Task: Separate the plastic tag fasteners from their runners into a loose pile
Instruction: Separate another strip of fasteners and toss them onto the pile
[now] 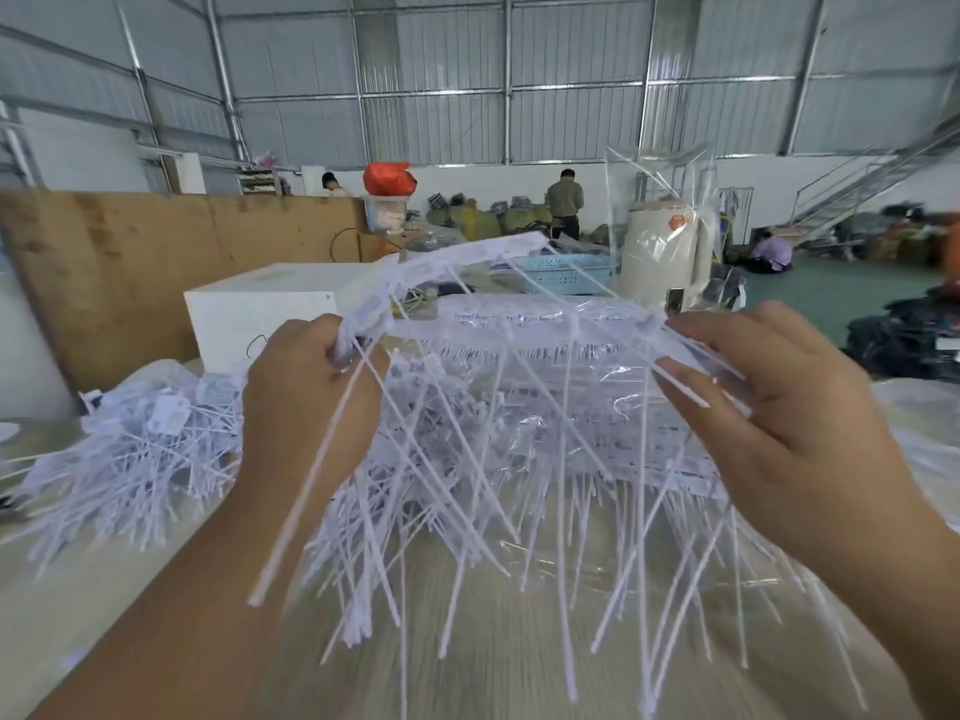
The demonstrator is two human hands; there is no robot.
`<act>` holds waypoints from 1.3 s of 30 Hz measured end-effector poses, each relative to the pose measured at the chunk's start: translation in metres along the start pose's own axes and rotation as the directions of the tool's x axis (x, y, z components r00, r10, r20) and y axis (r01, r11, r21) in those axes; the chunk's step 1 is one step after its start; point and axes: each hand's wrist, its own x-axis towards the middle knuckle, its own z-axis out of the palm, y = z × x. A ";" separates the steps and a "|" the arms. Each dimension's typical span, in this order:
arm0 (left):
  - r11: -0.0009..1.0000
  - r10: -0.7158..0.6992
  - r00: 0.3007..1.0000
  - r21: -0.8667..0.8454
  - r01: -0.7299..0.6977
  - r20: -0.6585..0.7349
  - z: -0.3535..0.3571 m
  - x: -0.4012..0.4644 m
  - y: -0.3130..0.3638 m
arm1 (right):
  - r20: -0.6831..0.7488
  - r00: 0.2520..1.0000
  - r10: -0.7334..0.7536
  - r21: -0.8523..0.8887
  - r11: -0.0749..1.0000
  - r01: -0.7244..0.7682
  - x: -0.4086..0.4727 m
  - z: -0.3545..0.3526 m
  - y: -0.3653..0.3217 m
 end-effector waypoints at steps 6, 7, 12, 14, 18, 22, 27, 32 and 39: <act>0.998 0.058 0.998 0.040 -0.057 -0.024 0.003 -0.008 0.003 | -0.061 0.998 -0.034 -0.294 0.956 0.015 0.003 -0.007 0.000; 0.997 0.055 0.998 0.056 -0.054 -0.014 0.004 -0.006 0.000 | -0.055 0.998 -0.042 -0.329 0.944 0.021 0.003 -0.007 0.000; 0.987 0.042 0.988 0.145 -0.064 0.151 0.011 -0.007 -0.007 | 0.186 0.976 0.113 -0.505 0.863 -0.004 -0.005 0.003 0.010; 0.989 0.006 0.948 0.138 -0.052 0.318 0.011 -0.008 -0.010 | 0.330 0.915 0.234 -0.613 0.790 0.019 -0.008 0.010 0.014; 0.996 -0.030 0.908 0.084 -0.006 0.418 0.010 -0.006 -0.015 | 0.453 0.822 0.344 -0.682 0.728 0.071 -0.012 0.018 0.023; 0.972 -0.089 0.973 -0.193 0.131 0.212 0.006 -0.001 -0.008 | 0.525 0.758 0.387 -0.683 0.723 0.104 -0.016 0.027 0.028; 0.912 -0.066 0.998 -0.406 0.062 0.006 -0.002 -0.005 0.013 | 0.584 0.717 0.380 -0.622 0.777 0.095 -0.020 0.031 0.027; 0.924 0.032 0.999 -0.381 -0.032 -0.006 0.003 -0.018 0.029 | 0.536 0.807 0.248 -0.428 0.904 0.007 -0.015 0.018 0.022; 0.954 0.200 0.980 -0.232 -0.190 0.018 0.013 -0.031 0.033 | 0.228 0.957 0.181 0.016 0.982 -0.190 -0.005 -0.001 0.018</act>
